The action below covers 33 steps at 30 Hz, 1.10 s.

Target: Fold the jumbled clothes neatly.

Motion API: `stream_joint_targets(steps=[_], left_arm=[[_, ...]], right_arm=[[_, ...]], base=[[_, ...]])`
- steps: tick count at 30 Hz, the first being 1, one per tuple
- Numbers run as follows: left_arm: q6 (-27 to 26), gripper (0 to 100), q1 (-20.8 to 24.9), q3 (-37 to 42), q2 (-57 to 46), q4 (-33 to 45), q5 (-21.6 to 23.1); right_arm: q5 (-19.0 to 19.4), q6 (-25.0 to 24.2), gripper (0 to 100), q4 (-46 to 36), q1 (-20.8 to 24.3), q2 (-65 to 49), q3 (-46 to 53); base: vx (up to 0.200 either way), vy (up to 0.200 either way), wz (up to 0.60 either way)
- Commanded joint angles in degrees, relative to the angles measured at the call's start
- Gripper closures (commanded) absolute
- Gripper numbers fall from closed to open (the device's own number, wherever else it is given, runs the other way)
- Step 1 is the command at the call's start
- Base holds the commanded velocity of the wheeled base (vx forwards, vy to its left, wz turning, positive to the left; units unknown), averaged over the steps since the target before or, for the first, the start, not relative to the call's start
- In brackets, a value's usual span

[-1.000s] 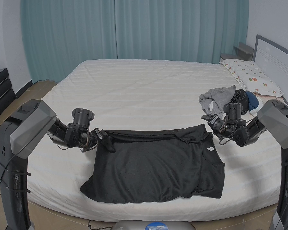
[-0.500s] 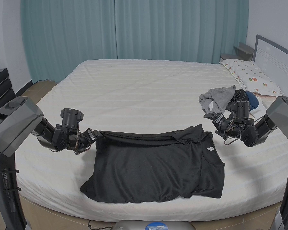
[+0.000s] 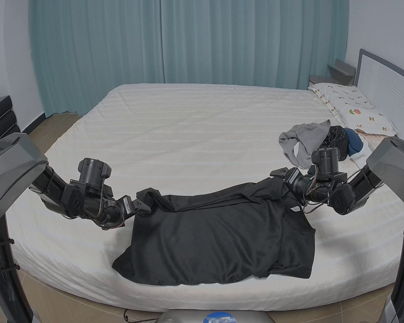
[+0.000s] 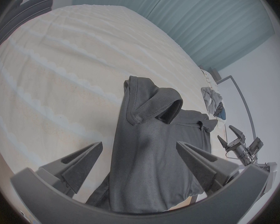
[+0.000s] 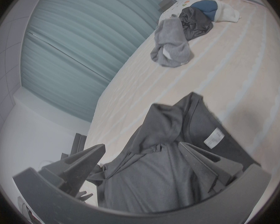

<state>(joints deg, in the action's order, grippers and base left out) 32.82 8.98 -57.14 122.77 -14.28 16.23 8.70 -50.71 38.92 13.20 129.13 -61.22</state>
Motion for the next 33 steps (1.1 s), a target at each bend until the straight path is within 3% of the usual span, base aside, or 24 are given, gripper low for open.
stream_joint_targets(steps=[1, 9, 11, 15, 26, 29, 33], left_arm=[[1.2, 0, -0.2, 1.06, -2.27, -0.14, -0.14], [15.26, 0, -0.02, 2.91, -5.7, -5.5, -2.34], [17.63, 0, 0.24, 5.02, -5.7, -9.46, -4.98], [20.44, 0, 0.86, 8.01, -5.26, -14.47, -9.37], [23.87, 0, 2.27, 15.57, -4.12, -27.03, -9.99], [24.14, 0, 2.62, 15.83, -3.33, -28.35, -10.07], [24.22, 0, 2.7, 16.36, -2.62, -30.02, -10.86]], right_arm=[[-0.53, -0.09, 0, -0.16, 2.79, 1.56, 0.05], [-1.76, -1.49, 0, -5.79, 6.13, 4.9, -4.52], [-3.78, -1.49, 0, -7.02, 6.22, 7.53, -7.86], [-5.54, -1.49, 0, -8.78, 6.22, 11.58, -12.78], [-6.24, -1.49, 0, -18.01, 5.78, 20.63, -30.98], [-6.68, -1.49, 0, -18.45, 5.52, 22.3, -34.76], [-9.41, -1.76, 0, -15.46, 4.55, 27.75, -46.8]], base=[[0.0, 0.0, 0.0], [0.0, 0.0, 0.0], [0.0, 0.0, 0.0], [0.0, 0.0, 0.0], [0.0, 0.0, 0.0], [0.0, 0.0, 0.0], [0.0, 0.0, 0.0]])
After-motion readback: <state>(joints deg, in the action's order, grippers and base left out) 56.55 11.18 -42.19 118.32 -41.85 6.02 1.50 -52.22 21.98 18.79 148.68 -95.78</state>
